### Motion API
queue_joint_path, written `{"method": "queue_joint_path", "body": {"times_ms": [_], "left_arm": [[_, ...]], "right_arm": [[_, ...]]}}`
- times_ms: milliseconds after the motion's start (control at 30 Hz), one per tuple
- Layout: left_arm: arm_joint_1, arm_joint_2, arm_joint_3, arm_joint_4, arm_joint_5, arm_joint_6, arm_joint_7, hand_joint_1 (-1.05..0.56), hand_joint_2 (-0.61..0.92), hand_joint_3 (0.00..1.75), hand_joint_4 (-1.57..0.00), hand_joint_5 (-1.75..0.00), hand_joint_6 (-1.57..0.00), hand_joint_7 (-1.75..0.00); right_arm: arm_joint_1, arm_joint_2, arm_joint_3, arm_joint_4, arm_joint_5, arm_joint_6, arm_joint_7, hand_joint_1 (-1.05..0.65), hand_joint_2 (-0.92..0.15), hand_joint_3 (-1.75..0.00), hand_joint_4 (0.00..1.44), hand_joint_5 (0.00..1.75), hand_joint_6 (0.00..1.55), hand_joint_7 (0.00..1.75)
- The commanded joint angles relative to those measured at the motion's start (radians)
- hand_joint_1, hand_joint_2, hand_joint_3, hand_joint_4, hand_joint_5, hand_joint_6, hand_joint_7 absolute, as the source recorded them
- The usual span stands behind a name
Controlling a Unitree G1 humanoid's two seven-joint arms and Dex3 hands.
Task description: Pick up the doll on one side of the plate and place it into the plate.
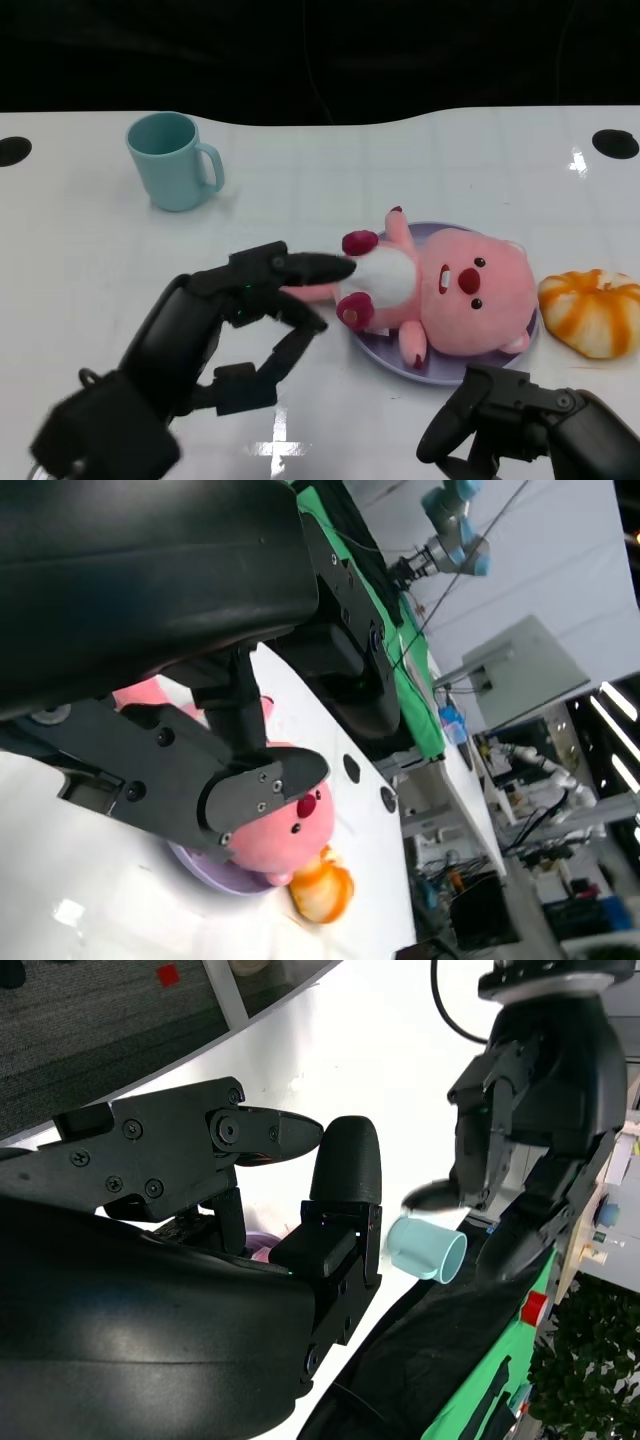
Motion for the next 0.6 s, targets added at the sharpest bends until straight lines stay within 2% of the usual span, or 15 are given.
{"method": "queue_joint_path", "body": {"times_ms": [33, 100, 200, 400, 600], "left_arm": [[0.050, 0.014, 0.023, -0.073, -0.058, 0.065, -0.005, -0.04, 0.50, 1.28, -0.84, -1.41, -0.86, -0.99], [0.081, 0.022, 0.027, -0.108, -0.078, 0.093, -0.008, -0.07, 0.44, 1.35, -0.87, -1.56, -0.85, -1.18], [0.130, 0.026, 0.035, -0.164, -0.122, 0.150, -0.003, -0.10, 0.39, 1.42, -0.87, -1.67, -0.82, -1.36], [0.231, 0.034, 0.052, -0.281, -0.279, 0.343, -0.002, -0.10, 0.44, 1.37, -0.83, -1.73, -0.77, -1.47], [0.276, 0.038, 0.066, -0.301, -0.365, 0.433, 0.008, -0.11, 0.46, 1.32, -0.80, -1.75, -0.73, -1.52]], "right_arm": [[0.002, -0.007, 0.003, -0.012, 0.002, 0.004, -0.001, -0.25, -0.92, -0.36, 0.65, 1.60, 0.58, 1.30], [0.003, -0.007, 0.004, -0.015, 0.000, 0.007, -0.003, -0.25, -0.92, -0.36, 0.65, 1.60, 0.58, 1.30], [0.003, -0.007, 0.003, -0.021, 0.003, 0.015, -0.002, -0.26, -0.92, -0.36, 0.65, 1.59, 0.58, 1.30], [-0.001, -0.011, -0.002, -0.019, 0.001, 0.012, -0.001, -0.26, -0.92, -0.36, 0.65, 1.59, 0.59, 1.30], [0.001, -0.013, -0.015, -0.006, 0.010, -0.005, 0.002, -0.26, -0.92, -0.35, 0.65, 1.59, 0.59, 1.30]]}}
